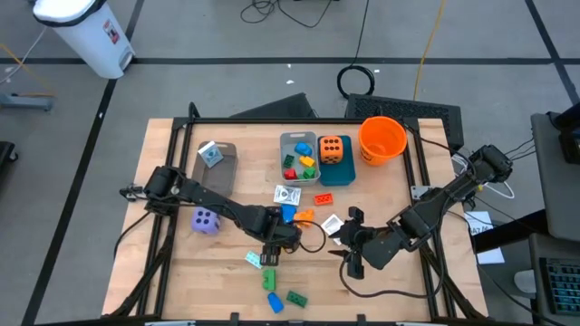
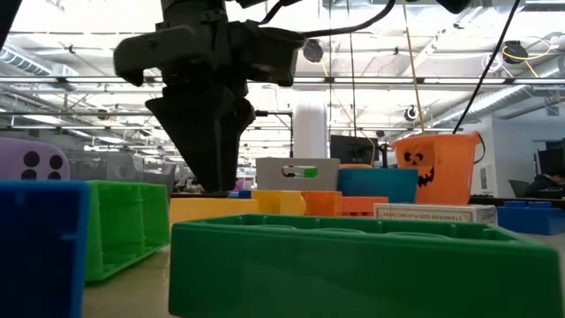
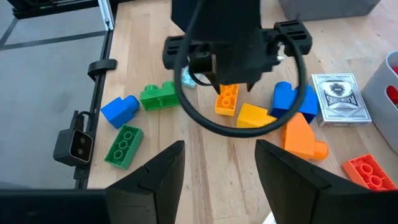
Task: Pick & Place Toys
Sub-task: Put the yellow game piece into the gray bin
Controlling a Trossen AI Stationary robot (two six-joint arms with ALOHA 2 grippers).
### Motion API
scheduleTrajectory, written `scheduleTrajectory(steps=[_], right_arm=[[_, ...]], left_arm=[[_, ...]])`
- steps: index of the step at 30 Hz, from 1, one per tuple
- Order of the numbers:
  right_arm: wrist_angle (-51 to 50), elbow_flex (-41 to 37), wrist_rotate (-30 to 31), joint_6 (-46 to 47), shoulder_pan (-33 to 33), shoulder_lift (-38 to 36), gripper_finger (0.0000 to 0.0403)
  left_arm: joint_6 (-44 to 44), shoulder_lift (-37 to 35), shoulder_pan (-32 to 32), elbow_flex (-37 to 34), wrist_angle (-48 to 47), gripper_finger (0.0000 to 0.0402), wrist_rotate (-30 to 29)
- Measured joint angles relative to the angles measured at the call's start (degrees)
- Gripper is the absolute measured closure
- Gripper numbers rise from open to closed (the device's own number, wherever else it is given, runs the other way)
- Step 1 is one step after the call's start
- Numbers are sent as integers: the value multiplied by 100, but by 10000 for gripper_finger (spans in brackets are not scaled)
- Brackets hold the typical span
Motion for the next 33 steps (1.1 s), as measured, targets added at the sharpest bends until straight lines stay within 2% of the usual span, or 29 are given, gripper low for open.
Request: scheduleTrajectory(steps=[13,33], right_arm=[[-65,1,-7,-18,-288,2,216],[-131,0,-36,-190,-524,2,216]], left_arm=[[566,3,0,-16,84,174,132],[559,405,22,-33,305,174,312]])
